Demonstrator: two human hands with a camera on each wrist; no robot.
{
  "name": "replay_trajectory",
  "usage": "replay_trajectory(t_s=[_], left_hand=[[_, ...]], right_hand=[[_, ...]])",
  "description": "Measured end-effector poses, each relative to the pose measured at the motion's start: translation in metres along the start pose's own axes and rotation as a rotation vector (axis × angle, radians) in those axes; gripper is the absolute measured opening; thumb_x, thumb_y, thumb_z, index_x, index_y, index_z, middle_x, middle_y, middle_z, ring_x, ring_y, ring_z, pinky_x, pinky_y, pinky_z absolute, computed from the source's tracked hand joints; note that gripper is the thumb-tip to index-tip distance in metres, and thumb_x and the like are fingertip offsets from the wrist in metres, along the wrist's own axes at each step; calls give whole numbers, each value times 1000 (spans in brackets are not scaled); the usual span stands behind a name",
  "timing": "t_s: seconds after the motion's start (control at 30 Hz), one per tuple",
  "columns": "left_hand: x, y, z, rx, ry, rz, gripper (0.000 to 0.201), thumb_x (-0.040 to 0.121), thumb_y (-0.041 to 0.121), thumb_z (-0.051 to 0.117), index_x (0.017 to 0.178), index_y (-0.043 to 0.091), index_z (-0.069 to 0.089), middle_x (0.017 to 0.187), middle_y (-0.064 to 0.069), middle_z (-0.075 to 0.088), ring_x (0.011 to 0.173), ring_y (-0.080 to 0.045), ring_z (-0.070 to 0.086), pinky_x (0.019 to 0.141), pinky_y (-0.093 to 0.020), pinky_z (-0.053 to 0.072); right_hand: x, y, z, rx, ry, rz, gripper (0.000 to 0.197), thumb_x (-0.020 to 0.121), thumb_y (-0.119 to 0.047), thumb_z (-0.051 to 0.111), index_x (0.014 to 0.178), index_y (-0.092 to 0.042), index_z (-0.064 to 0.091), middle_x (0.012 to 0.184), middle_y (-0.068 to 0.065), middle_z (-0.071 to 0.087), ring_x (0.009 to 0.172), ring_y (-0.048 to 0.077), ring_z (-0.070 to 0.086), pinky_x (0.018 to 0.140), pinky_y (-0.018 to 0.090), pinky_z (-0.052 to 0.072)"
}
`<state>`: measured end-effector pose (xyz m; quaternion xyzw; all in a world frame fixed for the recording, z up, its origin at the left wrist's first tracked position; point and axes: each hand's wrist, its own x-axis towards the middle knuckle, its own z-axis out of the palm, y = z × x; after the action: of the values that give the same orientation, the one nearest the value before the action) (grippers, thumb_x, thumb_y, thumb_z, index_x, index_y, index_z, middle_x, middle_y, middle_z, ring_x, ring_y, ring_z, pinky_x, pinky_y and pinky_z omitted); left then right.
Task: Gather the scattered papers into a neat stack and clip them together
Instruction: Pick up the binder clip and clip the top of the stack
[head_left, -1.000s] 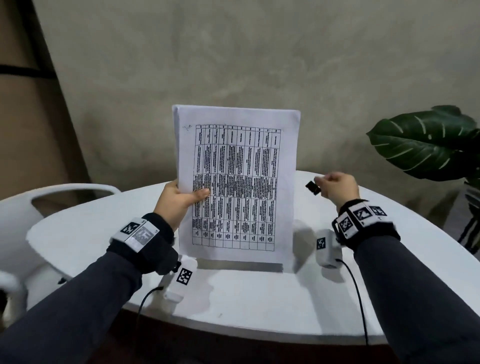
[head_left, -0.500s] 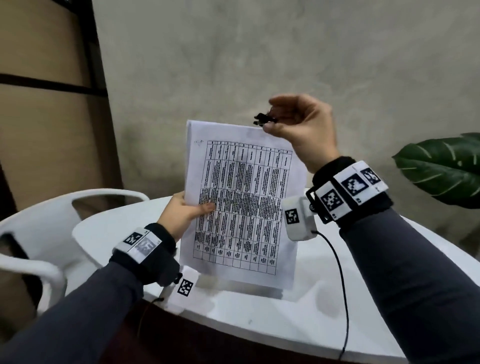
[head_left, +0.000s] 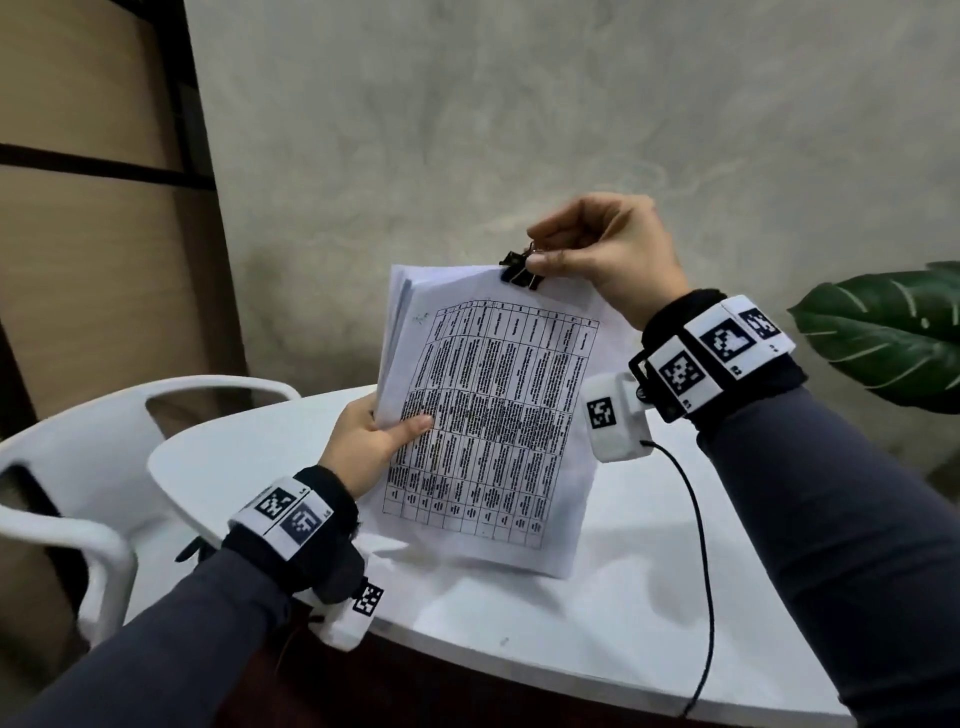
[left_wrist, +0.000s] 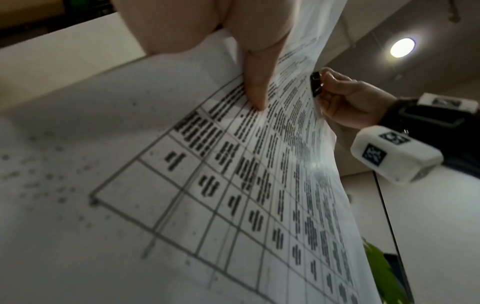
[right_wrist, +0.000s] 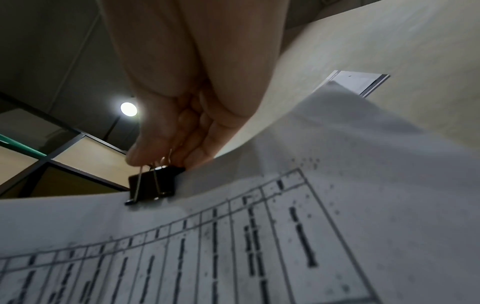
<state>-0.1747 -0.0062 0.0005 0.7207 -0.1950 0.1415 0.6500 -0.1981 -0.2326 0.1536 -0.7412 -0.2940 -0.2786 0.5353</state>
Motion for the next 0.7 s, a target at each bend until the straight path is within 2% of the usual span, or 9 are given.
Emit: replay_trajectory(t_s=[0.07,0.13,0.2,0.33,0.47,0.6,0.7], left_hand=[[1,3,-2,19,15,33,12,81,6,69,82,16,63,94,-19,65,94,-33,63,90,-45,50],[1,2,-2,32,17,86,12,77,9,71,78,17,62,89,-17,62,87,-28,60,85,-42,50],[2,3,0,46,24,102,15,78,5,71,76,17,62,85,-15,62,83,-24,58,81,-38,49],[4,5,3,5,27,32,19,80,1,67,80,20,65,78,2,69,79,-16,64,83,-32,52],[4,8,5,-30,-8,3,21,80,0,67,82,20,65,67,14,73,69,2,68,79,-23,54],[1,10,6,-52,-22,-2,16,79,1,68,82,17,65,76,4,71,75,-13,67,78,-28,56],[-2,8,7,-79,-32,-17,15,80,-1,67,82,13,65,67,4,73,66,-8,70,68,-23,59]], right_hand=[[5,-3,-3,0,-71,31,26,67,12,75,76,-11,66,57,-9,71,57,1,67,64,15,57],[10,-6,-6,-3,-118,64,25,68,11,74,77,-11,66,57,-7,71,57,2,67,65,16,57],[15,-7,-8,-3,-141,85,25,69,12,73,78,-11,66,56,-7,70,56,2,67,66,17,58],[18,-7,-9,-24,-159,96,25,69,11,73,77,-11,66,56,-6,70,56,3,67,67,18,58],[20,-11,-8,-4,-156,90,23,66,7,76,76,-11,67,56,-5,71,56,4,67,67,20,58],[20,-11,-7,15,-145,97,29,48,-15,81,74,-13,68,58,-5,71,58,6,68,68,21,58],[19,-8,-6,14,-145,104,31,46,-17,80,75,-12,68,58,-5,71,58,5,68,68,20,58]])
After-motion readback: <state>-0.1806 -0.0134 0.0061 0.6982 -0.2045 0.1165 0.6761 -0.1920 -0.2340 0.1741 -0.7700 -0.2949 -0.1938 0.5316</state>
